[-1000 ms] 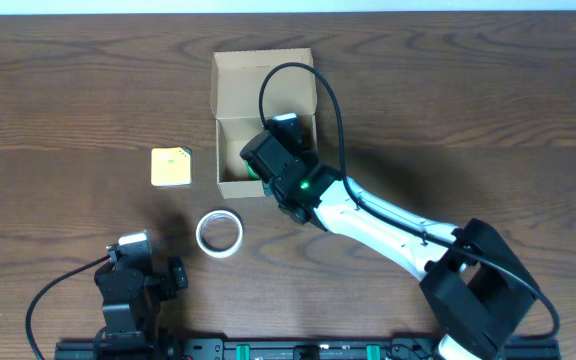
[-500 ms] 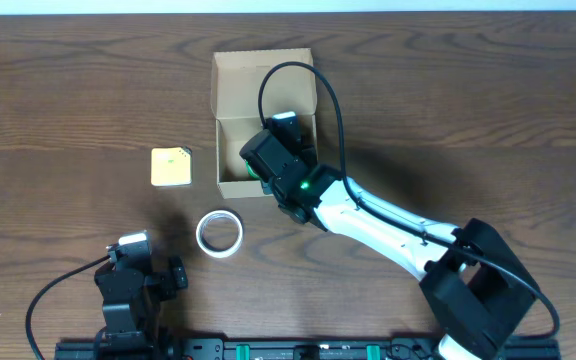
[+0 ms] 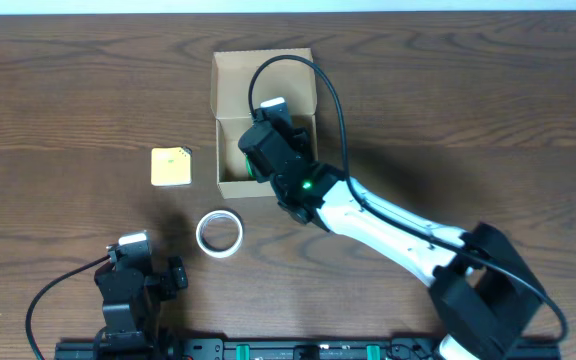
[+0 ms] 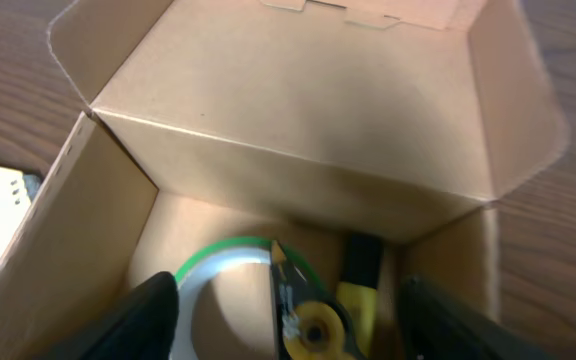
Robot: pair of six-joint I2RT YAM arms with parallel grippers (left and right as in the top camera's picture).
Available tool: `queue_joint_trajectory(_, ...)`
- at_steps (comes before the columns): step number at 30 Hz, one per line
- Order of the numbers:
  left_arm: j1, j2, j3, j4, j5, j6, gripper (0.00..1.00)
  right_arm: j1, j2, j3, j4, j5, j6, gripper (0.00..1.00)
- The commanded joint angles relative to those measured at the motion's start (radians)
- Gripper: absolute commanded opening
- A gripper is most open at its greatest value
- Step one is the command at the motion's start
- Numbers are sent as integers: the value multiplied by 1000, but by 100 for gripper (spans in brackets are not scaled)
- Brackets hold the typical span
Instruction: Pack container
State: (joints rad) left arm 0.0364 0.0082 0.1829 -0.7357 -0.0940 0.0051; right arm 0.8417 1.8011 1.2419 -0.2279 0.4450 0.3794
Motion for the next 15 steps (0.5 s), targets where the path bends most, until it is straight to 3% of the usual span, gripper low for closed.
queue_joint_trajectory(1, -4, -5, -18, -16, -14, 14, 95, 2, -105, 22, -66, 22, -13, 77)
queue_joint_trajectory(4, -4, -5, -18, -16, -14, 14, 95, 5, -200, 22, -200, 6, -14, 99)
queue_joint_trajectory(10, -4, -5, -18, -16, -14, 14, 95, 2, -441, 21, -428, -173, -18, 99)
queue_joint_trajectory(15, -4, -5, -18, -16, -14, 14, 95, 2, -615, 20, -579, -45, 13, 99)
